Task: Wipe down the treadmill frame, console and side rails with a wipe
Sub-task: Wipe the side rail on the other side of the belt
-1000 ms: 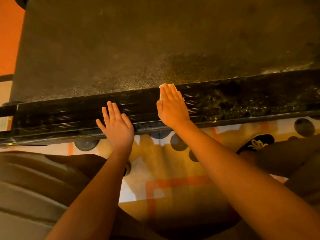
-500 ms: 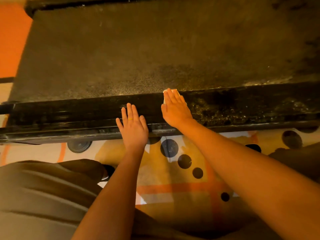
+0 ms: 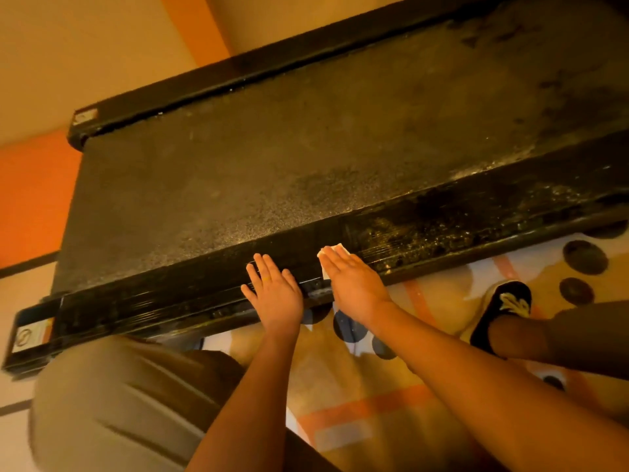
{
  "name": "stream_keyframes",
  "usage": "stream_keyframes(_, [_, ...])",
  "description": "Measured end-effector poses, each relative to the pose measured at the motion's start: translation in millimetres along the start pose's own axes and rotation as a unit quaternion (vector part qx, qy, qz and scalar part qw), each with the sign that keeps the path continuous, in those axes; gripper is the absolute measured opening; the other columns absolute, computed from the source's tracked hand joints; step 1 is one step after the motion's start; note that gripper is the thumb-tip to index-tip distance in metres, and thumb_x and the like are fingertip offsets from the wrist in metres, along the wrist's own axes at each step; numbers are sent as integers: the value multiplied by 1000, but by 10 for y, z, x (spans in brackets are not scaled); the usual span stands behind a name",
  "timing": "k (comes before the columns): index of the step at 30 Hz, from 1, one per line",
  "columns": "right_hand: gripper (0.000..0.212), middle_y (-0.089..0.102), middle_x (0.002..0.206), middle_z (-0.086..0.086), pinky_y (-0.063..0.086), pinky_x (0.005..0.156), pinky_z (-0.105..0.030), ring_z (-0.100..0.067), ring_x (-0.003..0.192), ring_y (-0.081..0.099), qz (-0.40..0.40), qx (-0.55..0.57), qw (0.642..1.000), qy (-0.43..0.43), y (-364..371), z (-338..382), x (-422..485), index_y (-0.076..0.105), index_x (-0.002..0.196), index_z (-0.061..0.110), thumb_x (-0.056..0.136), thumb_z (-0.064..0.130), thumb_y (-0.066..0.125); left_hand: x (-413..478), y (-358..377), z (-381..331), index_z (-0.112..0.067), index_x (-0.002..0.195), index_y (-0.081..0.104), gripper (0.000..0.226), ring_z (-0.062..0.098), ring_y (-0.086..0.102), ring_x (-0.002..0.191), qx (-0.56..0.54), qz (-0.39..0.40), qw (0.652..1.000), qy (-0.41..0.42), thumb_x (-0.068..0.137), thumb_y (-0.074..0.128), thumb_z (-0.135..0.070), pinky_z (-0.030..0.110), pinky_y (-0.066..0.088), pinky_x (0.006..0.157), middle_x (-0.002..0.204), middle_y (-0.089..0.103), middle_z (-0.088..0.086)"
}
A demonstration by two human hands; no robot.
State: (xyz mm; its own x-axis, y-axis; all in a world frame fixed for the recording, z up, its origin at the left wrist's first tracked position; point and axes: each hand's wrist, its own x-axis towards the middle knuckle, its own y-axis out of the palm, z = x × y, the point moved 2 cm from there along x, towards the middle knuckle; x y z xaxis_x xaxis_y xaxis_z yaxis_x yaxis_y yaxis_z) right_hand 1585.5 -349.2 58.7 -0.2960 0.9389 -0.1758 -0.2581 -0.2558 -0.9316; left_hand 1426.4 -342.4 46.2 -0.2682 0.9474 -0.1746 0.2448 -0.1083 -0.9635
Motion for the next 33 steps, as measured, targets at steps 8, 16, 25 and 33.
stream_keyframes(8, [75, 1, 168, -5, -9, 117, -31, -22, 154, -3, -23, -38, 997, -60, 19, -127, 40, 2, 159, 14, 100, 5, 47, 39, 9, -51, -12, 161, 8, 59, 28, -4, 155, 4, -1, 1000, 1, 109, 20, -36, 56, 2, 122, 169, 1, 6])
stream_keyframes(16, [69, 24, 162, -16, 14, 121, -38, -33, 150, 24, -63, -46, 991, -110, -54, -281, -286, 26, 154, 4, 91, -9, 53, -107, 130, -434, -8, 159, 15, 57, 28, 5, 155, 13, 0, 994, 112, 109, 22, -34, 48, 12, 124, 168, 10, 10])
stream_keyframes(25, [76, -3, 166, -13, -4, 123, -35, -28, 154, -2, 26, -130, 991, 5, -215, -821, -489, -3, 158, 8, 98, -3, 43, -137, 143, -479, -11, 159, 14, 56, 25, 3, 155, 3, -7, 993, 115, 109, 19, -35, 47, 7, 124, 168, 8, 9])
stream_keyframes(33, [71, -6, 166, -13, -4, 123, -35, -29, 154, -5, 41, -117, 992, -19, -186, -482, -415, -7, 157, 8, 101, -1, 35, -146, 143, -480, -11, 160, 12, 57, 24, -1, 155, -21, -6, 994, 111, 109, 20, -35, 47, 3, 124, 169, 5, 8])
